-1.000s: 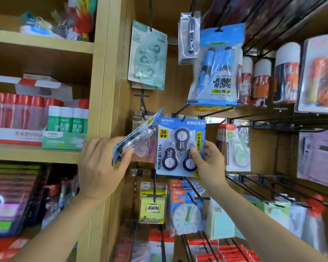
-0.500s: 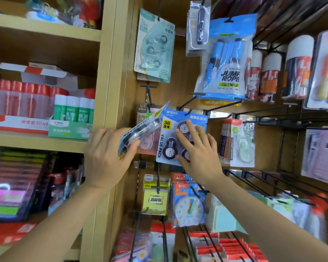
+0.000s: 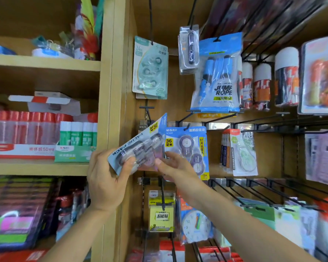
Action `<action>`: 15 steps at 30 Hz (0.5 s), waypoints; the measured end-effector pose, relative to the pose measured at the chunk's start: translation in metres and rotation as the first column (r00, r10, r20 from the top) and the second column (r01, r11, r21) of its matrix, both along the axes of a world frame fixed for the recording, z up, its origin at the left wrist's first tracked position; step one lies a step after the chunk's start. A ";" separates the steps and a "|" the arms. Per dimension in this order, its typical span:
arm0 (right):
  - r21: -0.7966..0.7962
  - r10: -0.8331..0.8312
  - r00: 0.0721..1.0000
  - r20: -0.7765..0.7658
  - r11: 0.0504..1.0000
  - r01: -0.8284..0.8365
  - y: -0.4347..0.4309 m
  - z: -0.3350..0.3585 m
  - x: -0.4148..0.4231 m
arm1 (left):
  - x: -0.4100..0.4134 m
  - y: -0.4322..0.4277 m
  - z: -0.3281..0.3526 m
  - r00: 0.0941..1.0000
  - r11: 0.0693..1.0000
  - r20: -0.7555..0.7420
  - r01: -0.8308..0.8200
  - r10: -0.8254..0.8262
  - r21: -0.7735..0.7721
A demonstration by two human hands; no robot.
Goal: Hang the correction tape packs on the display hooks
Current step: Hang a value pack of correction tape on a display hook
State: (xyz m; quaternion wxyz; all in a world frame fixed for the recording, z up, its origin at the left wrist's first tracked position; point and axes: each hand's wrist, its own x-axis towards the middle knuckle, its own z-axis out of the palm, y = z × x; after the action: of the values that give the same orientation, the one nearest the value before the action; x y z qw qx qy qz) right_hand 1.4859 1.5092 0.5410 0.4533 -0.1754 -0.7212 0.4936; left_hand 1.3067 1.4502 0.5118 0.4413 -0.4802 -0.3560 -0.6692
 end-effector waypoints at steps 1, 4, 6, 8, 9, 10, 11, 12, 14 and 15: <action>-0.094 0.065 0.997 -0.046 0.993 -0.069 0.001 0.003 -0.004 | 0.000 0.000 0.000 1.000 1.000 0.018 0.017 -0.017 0.001; -0.203 0.185 0.971 -0.151 0.956 -0.213 0.002 0.011 -0.014 | -0.001 -0.001 -0.001 0.999 0.999 0.023 0.033 -0.033 -0.001; -0.199 0.212 0.953 -0.217 0.946 -0.255 0.005 0.012 -0.018 | 0.000 -0.003 0.001 0.999 0.999 0.028 0.046 -0.046 -0.002; -0.208 0.176 0.931 -0.321 0.946 -0.250 0.004 0.012 -0.018 | 0.000 -0.003 0.002 0.995 0.997 0.059 0.082 -0.082 0.002; -0.193 0.149 0.916 -0.372 0.953 -0.234 0.004 0.012 -0.017 | -0.001 -0.003 0.003 0.992 0.995 0.075 0.103 -0.103 0.009; -0.168 0.124 0.906 -0.404 0.964 -0.207 0.004 0.012 -0.015 | -0.002 -0.003 0.004 0.991 0.994 0.080 0.109 -0.110 0.013; -0.123 0.088 0.906 -0.414 0.981 -0.151 0.004 0.012 -0.012 | -0.004 -0.002 0.004 0.995 0.997 0.067 0.078 -0.078 0.012; -0.078 0.045 0.908 -0.417 0.993 -0.085 0.002 0.011 -0.007 | -0.006 -0.002 0.005 0.999 1.000 0.036 0.003 -0.004 0.010; 0.018 -0.074 0.907 -0.414 0.996 0.089 0.003 0.011 0.007 | -0.010 -0.001 0.006 0.983 0.984 -0.040 -0.179 0.179 0.009; 0.066 -0.124 0.908 -0.401 0.984 0.164 0.004 0.010 0.014 | -0.010 -0.001 0.007 0.968 0.970 -0.054 -0.244 0.244 -0.002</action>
State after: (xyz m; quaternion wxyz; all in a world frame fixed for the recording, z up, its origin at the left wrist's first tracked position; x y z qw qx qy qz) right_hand 1.5001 1.5128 0.5512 0.6326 -0.1027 -0.6232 0.4481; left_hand 1.2971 1.4492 0.5184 0.5276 -0.4524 -0.4032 -0.5953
